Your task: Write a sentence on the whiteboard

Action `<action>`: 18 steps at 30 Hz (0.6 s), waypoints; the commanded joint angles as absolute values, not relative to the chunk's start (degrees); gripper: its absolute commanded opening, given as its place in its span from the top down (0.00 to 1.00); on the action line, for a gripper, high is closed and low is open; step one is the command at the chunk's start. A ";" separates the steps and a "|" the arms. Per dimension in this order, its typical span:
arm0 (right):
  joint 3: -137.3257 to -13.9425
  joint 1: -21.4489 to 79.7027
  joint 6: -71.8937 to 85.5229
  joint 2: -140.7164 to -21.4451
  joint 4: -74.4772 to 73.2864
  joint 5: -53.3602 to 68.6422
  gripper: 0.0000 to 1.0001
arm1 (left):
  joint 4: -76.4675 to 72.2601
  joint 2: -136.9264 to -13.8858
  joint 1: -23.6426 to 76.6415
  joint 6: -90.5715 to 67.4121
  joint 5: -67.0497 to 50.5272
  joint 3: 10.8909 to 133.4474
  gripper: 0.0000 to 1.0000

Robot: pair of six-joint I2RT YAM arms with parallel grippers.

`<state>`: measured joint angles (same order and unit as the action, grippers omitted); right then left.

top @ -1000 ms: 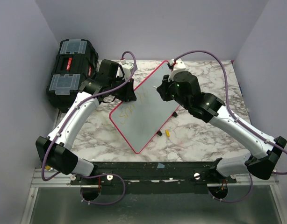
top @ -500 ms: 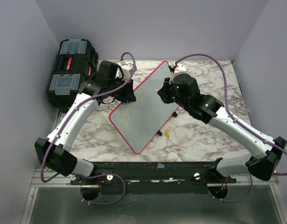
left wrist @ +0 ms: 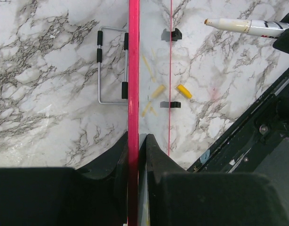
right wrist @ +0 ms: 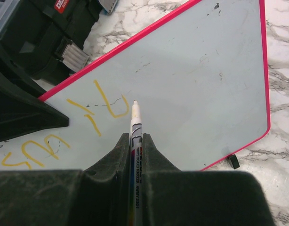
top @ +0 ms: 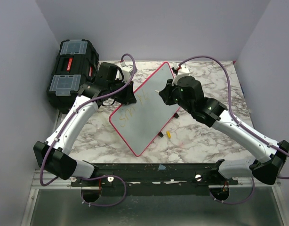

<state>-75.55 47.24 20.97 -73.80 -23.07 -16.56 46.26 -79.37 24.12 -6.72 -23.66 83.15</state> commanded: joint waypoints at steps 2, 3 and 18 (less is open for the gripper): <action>-74.05 47.02 20.56 -72.59 -20.59 -14.82 0.99 | 44.73 -78.26 23.85 -2.79 -18.56 82.86 1.00; -73.92 47.02 20.52 -72.55 -20.42 -14.60 0.99 | 44.74 -78.24 23.89 -2.81 -18.55 82.88 1.00; -73.21 47.05 19.38 -73.03 -18.78 -13.21 0.99 | 45.18 -78.74 23.85 -2.77 -18.54 83.67 1.00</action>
<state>-74.28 47.22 20.47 -73.71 -20.93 -14.63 46.26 -79.37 24.12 -6.74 -23.59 83.15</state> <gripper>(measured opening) 0.111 0.159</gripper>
